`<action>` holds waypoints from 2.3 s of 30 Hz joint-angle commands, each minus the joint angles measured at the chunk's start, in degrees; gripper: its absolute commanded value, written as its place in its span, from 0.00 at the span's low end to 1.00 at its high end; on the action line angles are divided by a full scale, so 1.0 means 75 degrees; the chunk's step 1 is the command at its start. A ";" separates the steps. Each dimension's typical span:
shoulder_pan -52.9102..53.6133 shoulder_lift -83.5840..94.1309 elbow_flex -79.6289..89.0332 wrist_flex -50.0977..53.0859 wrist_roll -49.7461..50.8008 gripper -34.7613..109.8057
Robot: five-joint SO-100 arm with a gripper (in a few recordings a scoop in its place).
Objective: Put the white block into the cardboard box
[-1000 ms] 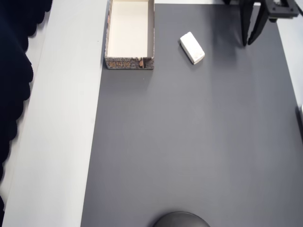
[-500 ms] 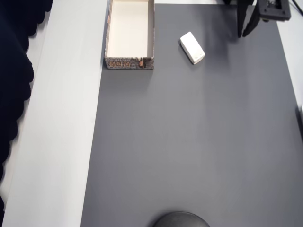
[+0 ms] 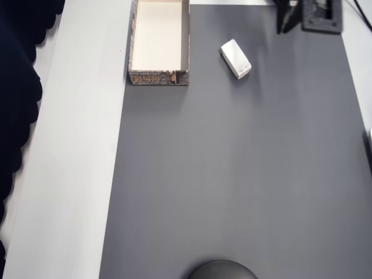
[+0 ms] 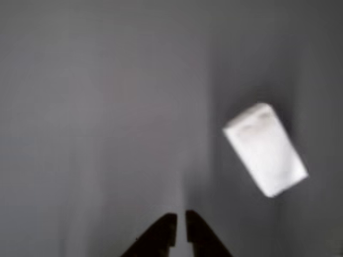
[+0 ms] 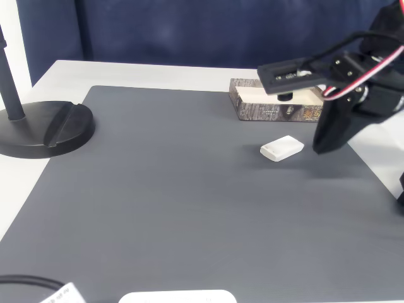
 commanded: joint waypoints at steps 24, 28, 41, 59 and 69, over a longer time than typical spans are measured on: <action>0.1863 -0.3785 -0.2742 -0.1301 0.2004 0.23; 0.2039 -0.3879 -0.2848 -0.1301 0.2004 0.23; 0.2039 -0.3750 -0.2613 -0.1066 0.5648 0.23; 0.2180 -0.3609 -0.2297 -0.1441 0.7535 0.23; 0.2180 -0.3656 -0.2414 -0.1418 0.8438 0.23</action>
